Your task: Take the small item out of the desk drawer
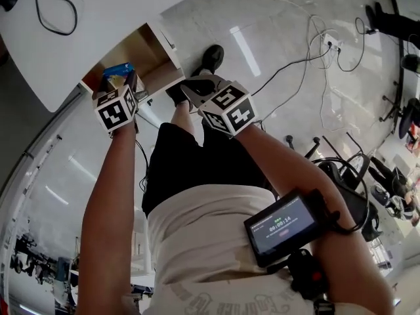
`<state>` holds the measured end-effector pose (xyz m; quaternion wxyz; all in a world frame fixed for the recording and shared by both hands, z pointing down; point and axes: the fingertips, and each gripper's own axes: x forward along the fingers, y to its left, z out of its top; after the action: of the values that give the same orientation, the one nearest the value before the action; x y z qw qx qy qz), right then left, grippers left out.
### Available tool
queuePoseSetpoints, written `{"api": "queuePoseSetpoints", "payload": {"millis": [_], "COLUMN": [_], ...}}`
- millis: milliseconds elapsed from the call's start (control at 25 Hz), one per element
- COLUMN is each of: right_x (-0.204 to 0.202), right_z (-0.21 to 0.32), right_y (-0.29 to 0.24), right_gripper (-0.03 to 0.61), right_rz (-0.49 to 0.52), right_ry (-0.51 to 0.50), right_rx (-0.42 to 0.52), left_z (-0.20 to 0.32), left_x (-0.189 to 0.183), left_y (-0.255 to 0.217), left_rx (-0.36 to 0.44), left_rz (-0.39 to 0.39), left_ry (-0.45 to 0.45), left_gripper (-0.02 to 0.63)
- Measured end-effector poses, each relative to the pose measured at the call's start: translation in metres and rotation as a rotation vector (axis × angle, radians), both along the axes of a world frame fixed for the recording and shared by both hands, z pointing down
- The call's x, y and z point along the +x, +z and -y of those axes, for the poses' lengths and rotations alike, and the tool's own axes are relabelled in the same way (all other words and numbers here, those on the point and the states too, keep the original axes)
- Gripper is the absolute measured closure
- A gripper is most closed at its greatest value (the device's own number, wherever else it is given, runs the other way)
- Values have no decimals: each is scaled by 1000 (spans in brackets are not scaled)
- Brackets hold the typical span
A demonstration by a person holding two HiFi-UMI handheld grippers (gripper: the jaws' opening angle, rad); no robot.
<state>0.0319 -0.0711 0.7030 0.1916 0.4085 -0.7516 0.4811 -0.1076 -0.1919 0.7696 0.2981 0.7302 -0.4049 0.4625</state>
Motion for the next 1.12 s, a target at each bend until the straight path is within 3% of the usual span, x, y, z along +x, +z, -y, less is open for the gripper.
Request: {"api": "queuePoseSetpoints", "payload": {"millis": [720, 1120], "right_x": [15, 13], "right_z": [9, 19], "right_y": [-72, -112], "right_gripper": [572, 572], "right_rz": [-56, -96], "right_ry": [31, 77], "right_rx": [105, 185], "left_z": [-15, -35], "left_x": [5, -10], "left_y": [-104, -132], "left_rx": [120, 125], "left_rz": [-120, -192], "left_ry": [21, 34], "left_gripper": [236, 236]}}
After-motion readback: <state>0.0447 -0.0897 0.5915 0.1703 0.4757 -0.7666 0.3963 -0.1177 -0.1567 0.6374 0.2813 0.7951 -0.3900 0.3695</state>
